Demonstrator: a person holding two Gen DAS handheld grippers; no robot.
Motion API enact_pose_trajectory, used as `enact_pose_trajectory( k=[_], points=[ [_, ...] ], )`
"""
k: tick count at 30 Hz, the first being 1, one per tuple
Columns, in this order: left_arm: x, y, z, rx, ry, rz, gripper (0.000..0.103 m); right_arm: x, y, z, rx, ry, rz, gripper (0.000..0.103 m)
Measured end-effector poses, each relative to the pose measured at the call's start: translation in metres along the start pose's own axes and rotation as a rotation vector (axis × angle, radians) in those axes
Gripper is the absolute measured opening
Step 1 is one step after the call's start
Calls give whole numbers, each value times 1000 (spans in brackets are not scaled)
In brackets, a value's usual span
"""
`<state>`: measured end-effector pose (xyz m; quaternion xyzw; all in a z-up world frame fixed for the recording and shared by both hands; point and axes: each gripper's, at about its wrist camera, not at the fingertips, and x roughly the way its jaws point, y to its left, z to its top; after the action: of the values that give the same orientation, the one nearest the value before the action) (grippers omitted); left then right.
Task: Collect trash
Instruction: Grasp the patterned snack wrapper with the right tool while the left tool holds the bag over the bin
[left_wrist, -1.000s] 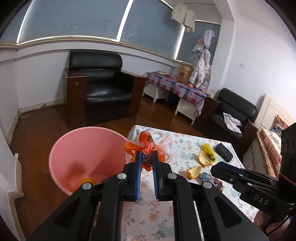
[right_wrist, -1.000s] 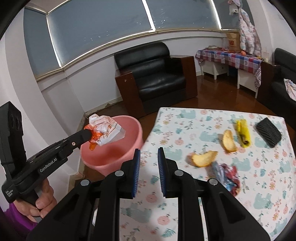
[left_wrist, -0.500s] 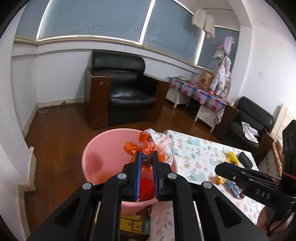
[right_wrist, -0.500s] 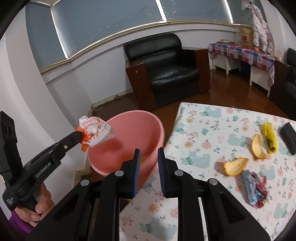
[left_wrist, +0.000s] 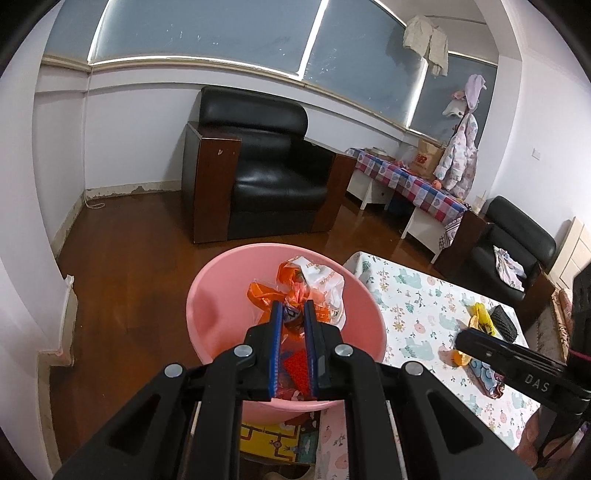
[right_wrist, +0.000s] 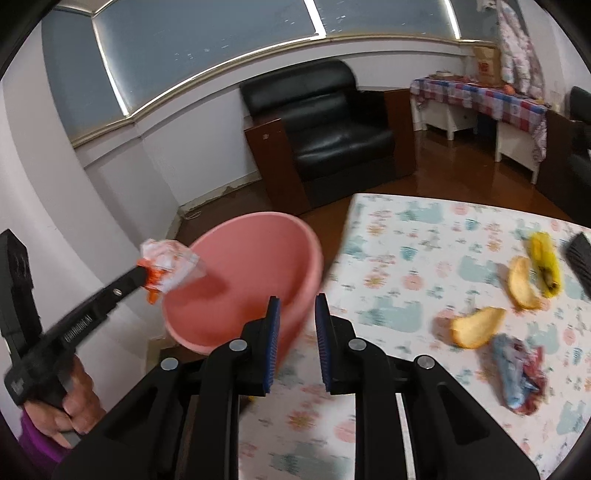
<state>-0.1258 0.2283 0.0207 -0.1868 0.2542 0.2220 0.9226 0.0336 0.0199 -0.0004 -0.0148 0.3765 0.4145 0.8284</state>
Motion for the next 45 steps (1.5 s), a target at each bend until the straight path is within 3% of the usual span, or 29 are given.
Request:
enact_pose_trajectory(
  k=[7,9,11,14,28,31,32,37,45],
  points=[
    [16,0,-2,-11,27,-4,11,-32,-70,-19,103,-2,-145,20],
    [19,-2,-2,-8,34,-8,11,-41,-88,-26,124,-2,-183,29],
    [20,-4,-3,-3,36,-9,11,-48,-105,-33,147,-6,-211,48],
    [22,-6,-3,3,42,-8,11,-55,-125,-45,162,6,-248,54],
    [28,-13,-10,10,69,-8,11,-20,-147,-59,87,147,-358,59],
    [28,-13,-10,10,70,-12,11,-14,-147,-60,76,163,-381,55],
    [28,-14,-10,11,70,-14,11,-15,-148,-61,82,158,-378,40],
    [28,-12,-12,12,71,-26,11,-22,-147,-61,101,130,-373,20],
    [26,-8,-13,2,64,-39,11,-54,-126,-48,142,13,-265,18]
  ],
)
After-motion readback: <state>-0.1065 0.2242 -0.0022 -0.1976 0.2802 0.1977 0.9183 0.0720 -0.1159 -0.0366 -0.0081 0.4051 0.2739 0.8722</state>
